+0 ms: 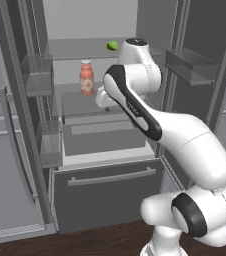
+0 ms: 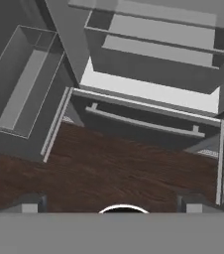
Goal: Grab a lemon wedge from the fridge and one ice cube from the ice bowl, and put them in the glass of lemonade.
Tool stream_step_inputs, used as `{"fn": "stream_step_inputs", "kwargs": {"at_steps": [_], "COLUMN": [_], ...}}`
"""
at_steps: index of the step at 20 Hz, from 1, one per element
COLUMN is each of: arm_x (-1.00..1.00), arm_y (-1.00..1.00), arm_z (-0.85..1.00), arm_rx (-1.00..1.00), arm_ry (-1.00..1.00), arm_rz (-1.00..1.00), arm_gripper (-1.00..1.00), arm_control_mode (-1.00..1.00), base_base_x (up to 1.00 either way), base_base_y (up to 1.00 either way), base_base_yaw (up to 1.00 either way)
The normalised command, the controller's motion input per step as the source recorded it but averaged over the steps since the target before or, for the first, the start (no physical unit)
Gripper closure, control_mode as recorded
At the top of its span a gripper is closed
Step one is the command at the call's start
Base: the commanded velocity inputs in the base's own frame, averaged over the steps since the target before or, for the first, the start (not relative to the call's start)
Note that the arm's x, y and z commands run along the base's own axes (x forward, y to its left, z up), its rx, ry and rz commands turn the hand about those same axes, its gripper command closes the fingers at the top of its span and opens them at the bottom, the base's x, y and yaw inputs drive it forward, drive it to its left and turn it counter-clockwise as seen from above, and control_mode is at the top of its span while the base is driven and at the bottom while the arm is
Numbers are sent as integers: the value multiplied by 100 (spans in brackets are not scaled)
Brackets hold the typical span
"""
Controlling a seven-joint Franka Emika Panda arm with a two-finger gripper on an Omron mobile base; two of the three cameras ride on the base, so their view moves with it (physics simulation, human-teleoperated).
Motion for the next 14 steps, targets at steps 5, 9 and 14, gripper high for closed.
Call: {"fn": "stream_step_inputs", "kwargs": {"at_steps": [5, 9, 14], "arm_x": [-76, -80, -69], "arm_y": [-74, -67, -35], "arm_z": [4, 33, 64], "arm_rx": [12, 2, 0], "arm_ry": [-40, -34, -15], "arm_rz": [-16, -10, -5], "arm_gripper": [-100, -100, -100], "arm_control_mode": [-100, -100, -100], "base_base_x": [0, 0, 0], "base_base_y": [0, 0, 0], "base_base_yaw": [0, 0, 0]}}
